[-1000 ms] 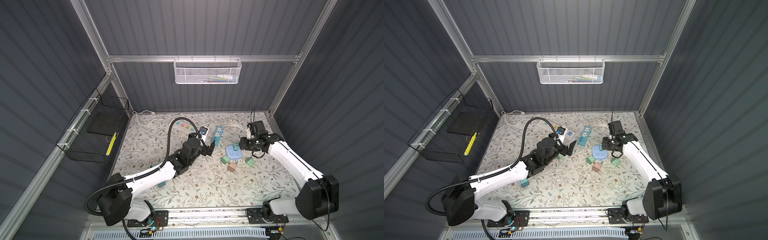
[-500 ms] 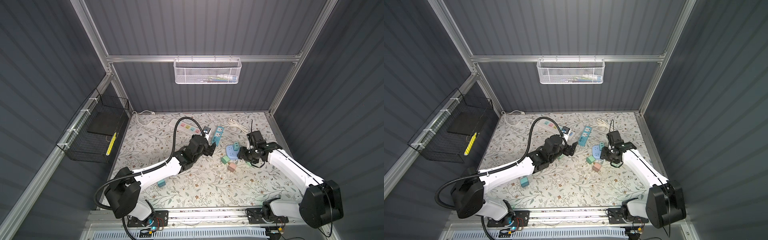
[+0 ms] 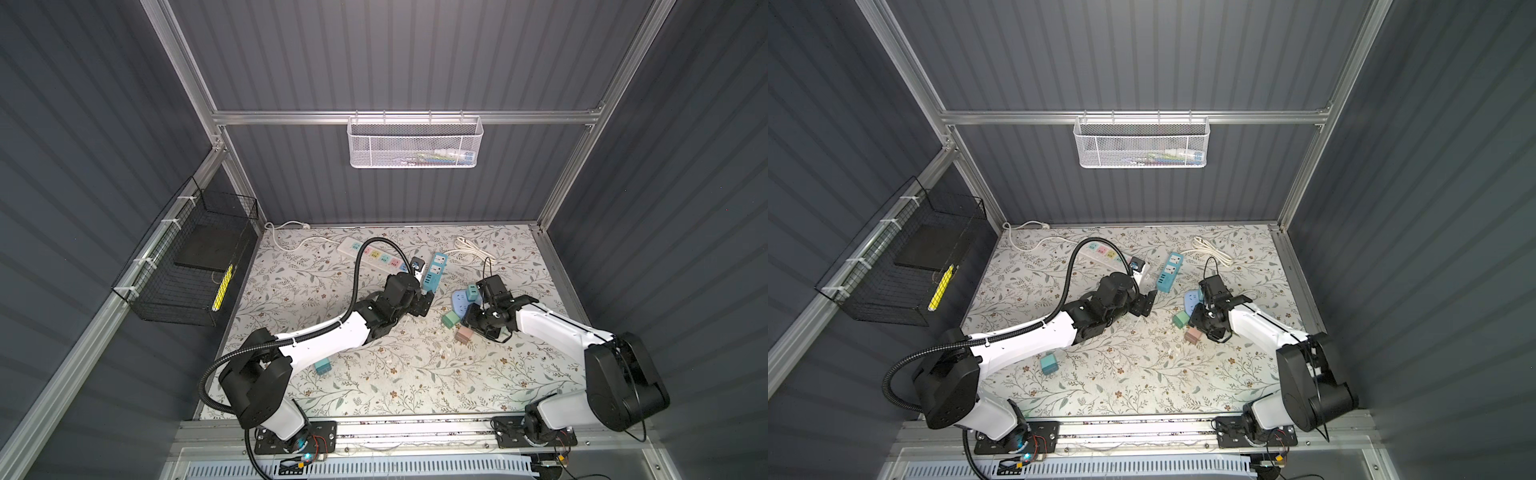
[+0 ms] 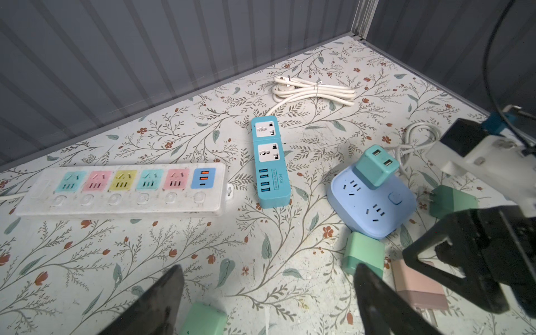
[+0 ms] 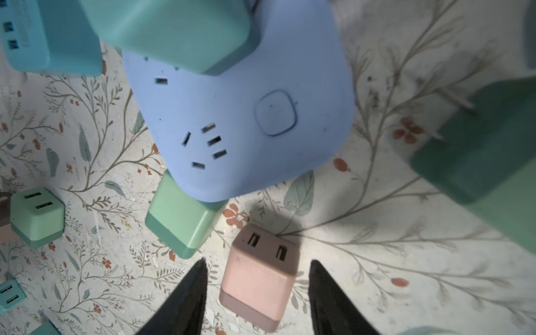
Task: Insert the plug
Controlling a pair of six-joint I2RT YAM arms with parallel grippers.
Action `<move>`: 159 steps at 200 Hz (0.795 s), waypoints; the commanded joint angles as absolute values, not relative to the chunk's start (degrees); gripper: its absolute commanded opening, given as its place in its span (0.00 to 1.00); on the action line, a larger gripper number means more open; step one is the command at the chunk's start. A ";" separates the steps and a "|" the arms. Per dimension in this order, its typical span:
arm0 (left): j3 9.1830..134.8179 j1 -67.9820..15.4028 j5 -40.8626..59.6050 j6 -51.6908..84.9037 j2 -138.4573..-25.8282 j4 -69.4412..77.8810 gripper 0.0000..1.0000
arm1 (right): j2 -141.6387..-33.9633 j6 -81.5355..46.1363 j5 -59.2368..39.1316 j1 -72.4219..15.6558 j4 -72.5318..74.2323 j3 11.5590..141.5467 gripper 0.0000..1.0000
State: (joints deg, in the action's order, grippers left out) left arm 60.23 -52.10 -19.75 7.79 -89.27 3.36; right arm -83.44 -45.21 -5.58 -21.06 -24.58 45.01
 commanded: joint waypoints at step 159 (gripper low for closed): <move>63.10 -52.89 -24.15 8.24 -87.31 0.65 0.92 | -84.49 -59.07 -6.76 -38.80 -17.66 45.43 0.48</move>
State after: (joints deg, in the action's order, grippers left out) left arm 61.12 -52.58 -21.47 7.33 -89.36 2.55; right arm -85.73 -59.68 -2.96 -39.22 -21.15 45.25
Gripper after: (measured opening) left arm 0.915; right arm 0.447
